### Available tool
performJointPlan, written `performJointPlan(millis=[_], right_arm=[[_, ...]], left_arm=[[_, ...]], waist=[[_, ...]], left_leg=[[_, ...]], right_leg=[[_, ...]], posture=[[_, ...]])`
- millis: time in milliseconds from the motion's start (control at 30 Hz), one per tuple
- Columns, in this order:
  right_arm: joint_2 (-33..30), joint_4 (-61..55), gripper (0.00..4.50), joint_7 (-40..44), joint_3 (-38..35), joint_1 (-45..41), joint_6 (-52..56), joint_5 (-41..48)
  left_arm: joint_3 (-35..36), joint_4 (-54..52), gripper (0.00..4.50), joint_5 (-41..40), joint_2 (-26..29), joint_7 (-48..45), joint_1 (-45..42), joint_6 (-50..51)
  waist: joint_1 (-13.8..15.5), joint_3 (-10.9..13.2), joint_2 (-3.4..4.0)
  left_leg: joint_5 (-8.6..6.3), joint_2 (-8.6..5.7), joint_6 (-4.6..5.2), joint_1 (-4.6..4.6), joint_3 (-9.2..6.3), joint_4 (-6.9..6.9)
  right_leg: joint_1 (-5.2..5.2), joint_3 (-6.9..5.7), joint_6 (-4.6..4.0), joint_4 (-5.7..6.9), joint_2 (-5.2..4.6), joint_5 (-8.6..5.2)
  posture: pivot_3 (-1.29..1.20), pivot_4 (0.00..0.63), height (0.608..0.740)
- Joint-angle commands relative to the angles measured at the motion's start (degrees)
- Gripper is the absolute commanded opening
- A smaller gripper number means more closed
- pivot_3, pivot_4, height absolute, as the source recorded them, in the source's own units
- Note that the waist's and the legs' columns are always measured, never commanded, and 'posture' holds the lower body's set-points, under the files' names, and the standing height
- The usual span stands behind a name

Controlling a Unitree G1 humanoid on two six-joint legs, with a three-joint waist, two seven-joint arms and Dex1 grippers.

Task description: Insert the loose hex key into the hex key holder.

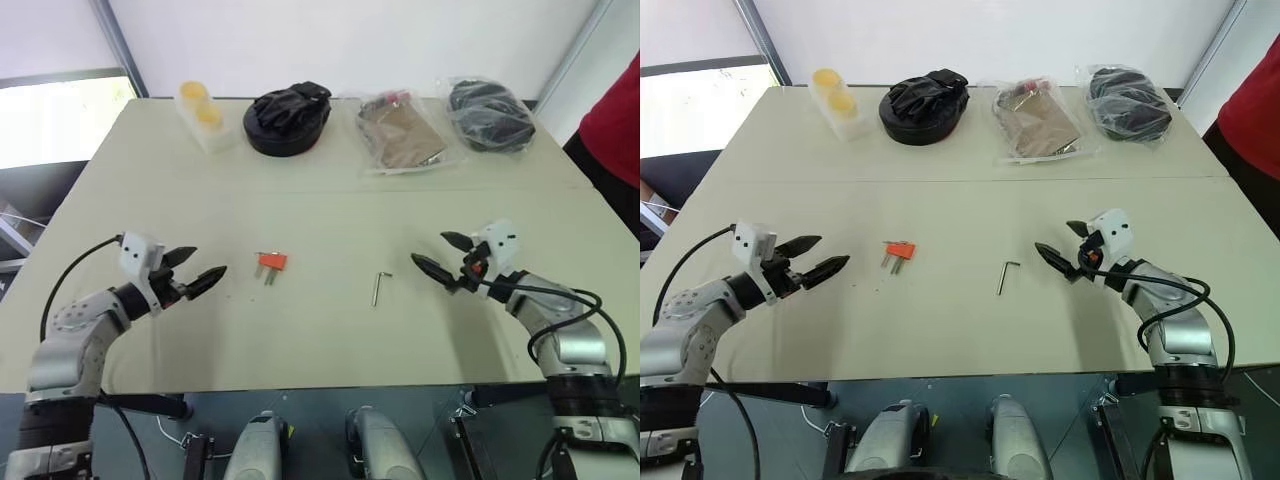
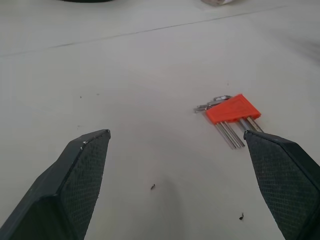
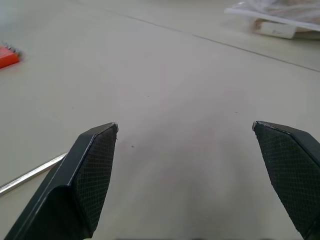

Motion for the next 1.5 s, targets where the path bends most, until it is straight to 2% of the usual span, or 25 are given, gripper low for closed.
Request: performJointPlan(millis=[33, 200, 300, 433, 733, 1100, 1200, 1367, 1433, 1500], right_arm=[[0.5, -3.1, 4.50, 3.8, 6.8, -3.1, -3.1, -3.5], [6.5, 4.0, 4.50, 6.5, 15.8, -10.6, -8.1, -8.5], [13.0, 13.4, 4.50, 6.2, 19.6, -16.7, -13.1, -11.4], [18.7, 26.1, 4.50, 6.5, 22.1, -22.9, -19.3, -14.7], [25.8, 46.1, 4.50, 7.2, 21.3, -33.6, -27.8, -17.3], [29.0, 53.3, 4.50, 10.4, 20.4, -36.0, -29.7, -18.5], [29.4, 54.6, 3.56, 11.0, 20.5, -36.6, -30.3, -19.4], [30.3, 57.8, 0.91, 11.4, 20.5, -39.0, -31.3, -21.0], [30.4, 59.0, 0.02, 11.5, 20.6, -39.8, -31.6, -21.8], [30.3, 59.8, 0.02, 11.4, 20.6, -40.5, -31.7, -22.4]], left_arm=[[-1.9, -4.5, 4.47, -2.5, 3.5, -6.5, -0.6, 2.0], [-4.9, -7.1, 4.47, -2.8, 5.6, -10.6, -1.1, 3.4], [-5.9, -6.5, 4.47, -1.4, 4.9, -10.5, -1.1, 2.0], [-6.6, -5.7, 4.47, 0.1, 3.5, -9.2, -0.1, 0.1], [-5.5, -8.9, 4.47, 0.4, 0.7, -4.8, 4.6, -0.8], [-5.7, -9.3, 4.47, 0.6, -0.8, -1.7, 6.4, -2.1], [-6.0, -9.2, 4.50, 0.8, -1.1, -1.4, 6.3, -2.2], [-6.4, -8.4, 4.50, 1.1, -1.5, -1.1, 5.8, -2.7], [-6.5, -8.2, 4.50, 1.3, -1.7, -0.9, 5.7, -2.9], [-6.4, -8.3, 4.50, 1.4, -1.9, -0.8, 5.8, -3.0]], waist=[[-0.3, 0.0, 0.00], [-0.5, 0.0, 0.03], [-0.3, 0.0, 0.04], [-0.2, 0.0, 0.05], [-0.4, 0.0, 0.07], [-0.7, 0.1, 0.10], [-1.1, 0.1, 0.10], [-1.7, 0.1, 0.11], [-1.8, 0.1, 0.11], [-1.8, 0.1, 0.11]], left_leg=[[0.00, -0.01, 0.00, 0.00, 0.01, 0.00], [0.00, 0.02, 0.00, 0.06, 0.01, -0.03], [0.00, 0.02, 0.00, 0.06, -0.02, -0.02], [0.00, 0.01, 0.00, 0.03, -0.03, -0.03], [0.00, 0.02, -0.01, 0.03, -0.23, -0.05], [-0.01, 0.04, -0.03, 0.07, -0.26, -0.12], [-0.01, 0.03, -0.03, 0.07, -0.27, -0.14], [-0.01, -0.03, -0.04, 0.07, -0.26, -0.14], [-0.02, -0.03, -0.04, 0.08, -0.27, -0.15], [-0.02, -0.03, -0.05, 0.07, -0.27, -0.16]], right_leg=[[0.00, 0.00, 0.00, 0.00, 0.02, 0.00], [-0.01, 0.00, 0.00, 0.03, 0.08, 0.00], [-0.01, -0.02, -0.01, 0.04, 0.09, 0.01], [-0.01, -0.02, 0.01, 0.03, 0.01, 0.02], [-0.02, -0.03, 0.05, 0.06, -0.16, 0.06], [-0.05, -0.02, 0.00, 0.10, -0.36, 0.06], [-0.05, -0.03, -0.01, 0.10, -0.40, 0.06], [-0.05, -0.06, -0.01, 0.10, -0.54, 0.07], [-0.05, -0.07, -0.01, 0.10, -0.54, 0.07], [-0.06, -0.07, -0.01, 0.10, -0.56, 0.07]], posture=[[0.00, 0.150, 0.740], [0.00, 0.150, 0.740], [0.00, 0.150, 0.740], [0.00, 0.150, 0.740], [0.00, 0.150, 0.740], [0.00, 0.150, 0.740], [0.00, 0.150, 0.740], [0.00, 0.150, 0.740], [0.00, 0.150, 0.740], [0.00, 0.150, 0.740]])
